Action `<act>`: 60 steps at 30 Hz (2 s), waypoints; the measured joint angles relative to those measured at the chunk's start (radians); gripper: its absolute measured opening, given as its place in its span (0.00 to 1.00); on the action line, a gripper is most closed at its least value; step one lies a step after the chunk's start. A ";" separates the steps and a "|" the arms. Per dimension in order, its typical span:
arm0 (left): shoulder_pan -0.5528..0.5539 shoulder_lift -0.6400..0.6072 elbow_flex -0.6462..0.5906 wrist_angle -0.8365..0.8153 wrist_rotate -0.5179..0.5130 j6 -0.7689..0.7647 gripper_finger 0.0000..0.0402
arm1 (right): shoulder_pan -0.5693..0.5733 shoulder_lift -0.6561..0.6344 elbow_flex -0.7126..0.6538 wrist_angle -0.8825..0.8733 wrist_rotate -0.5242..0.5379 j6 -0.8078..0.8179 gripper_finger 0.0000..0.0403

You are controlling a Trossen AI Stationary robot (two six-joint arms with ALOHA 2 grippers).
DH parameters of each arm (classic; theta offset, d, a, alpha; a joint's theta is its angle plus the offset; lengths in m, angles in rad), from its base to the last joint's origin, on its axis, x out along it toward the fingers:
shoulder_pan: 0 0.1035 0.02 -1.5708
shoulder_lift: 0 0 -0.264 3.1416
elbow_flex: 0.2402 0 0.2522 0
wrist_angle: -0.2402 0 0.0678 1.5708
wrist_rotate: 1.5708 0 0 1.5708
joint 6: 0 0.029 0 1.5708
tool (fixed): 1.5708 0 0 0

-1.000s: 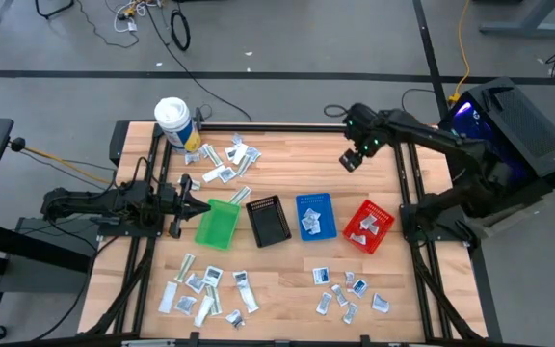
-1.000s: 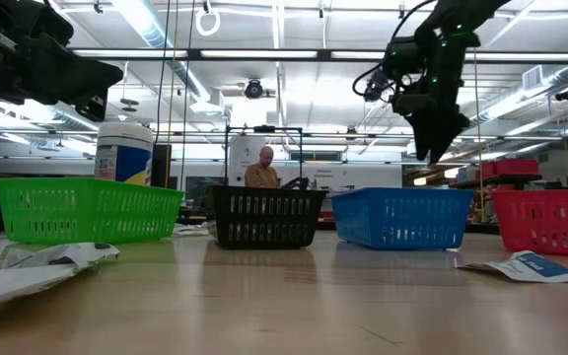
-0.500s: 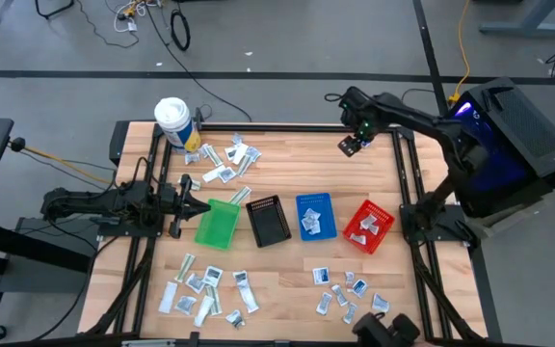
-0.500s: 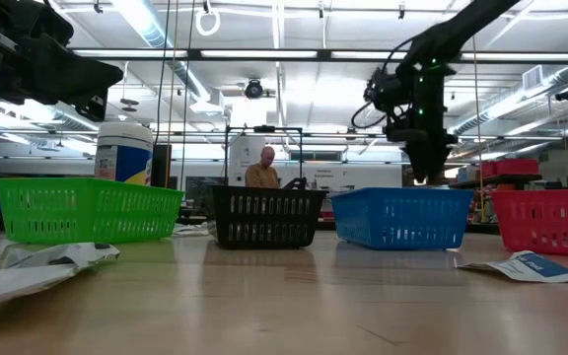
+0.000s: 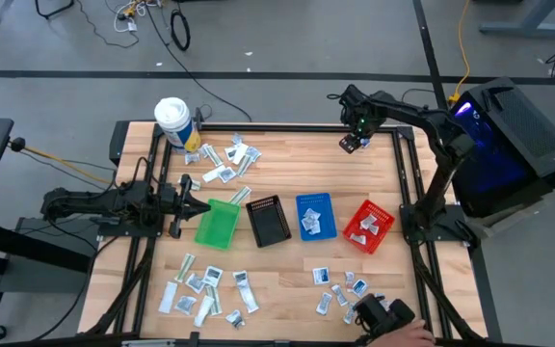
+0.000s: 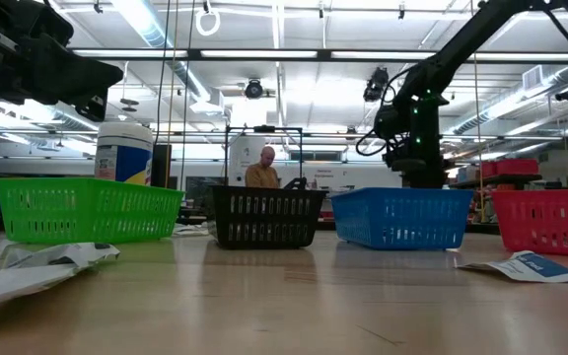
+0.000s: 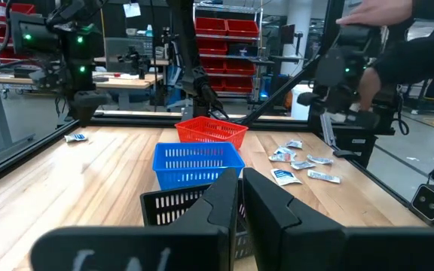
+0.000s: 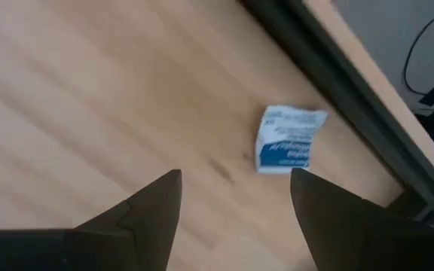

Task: Pick & Place First Aid Supplies
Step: Put the alcohol pad into the blue basket

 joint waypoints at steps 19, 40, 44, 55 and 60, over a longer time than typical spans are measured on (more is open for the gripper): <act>0.000 0.000 0.000 0.000 0.000 0.000 0.08 | -0.075 0.121 0.000 0.040 -0.010 -0.038 0.50; 0.000 0.000 0.000 0.000 0.000 0.000 0.08 | -0.107 0.127 0.000 0.109 -0.088 -0.062 0.36; 0.000 0.000 0.000 0.000 0.000 0.000 0.08 | -0.107 0.127 0.000 0.113 -0.086 -0.063 0.33; 0.000 0.000 0.000 0.000 0.000 0.000 0.08 | -0.107 0.127 -0.001 0.112 -0.060 -0.063 0.31; 0.000 0.000 0.000 0.000 0.000 0.000 0.08 | -0.107 0.127 -0.001 0.112 -0.061 -0.062 0.31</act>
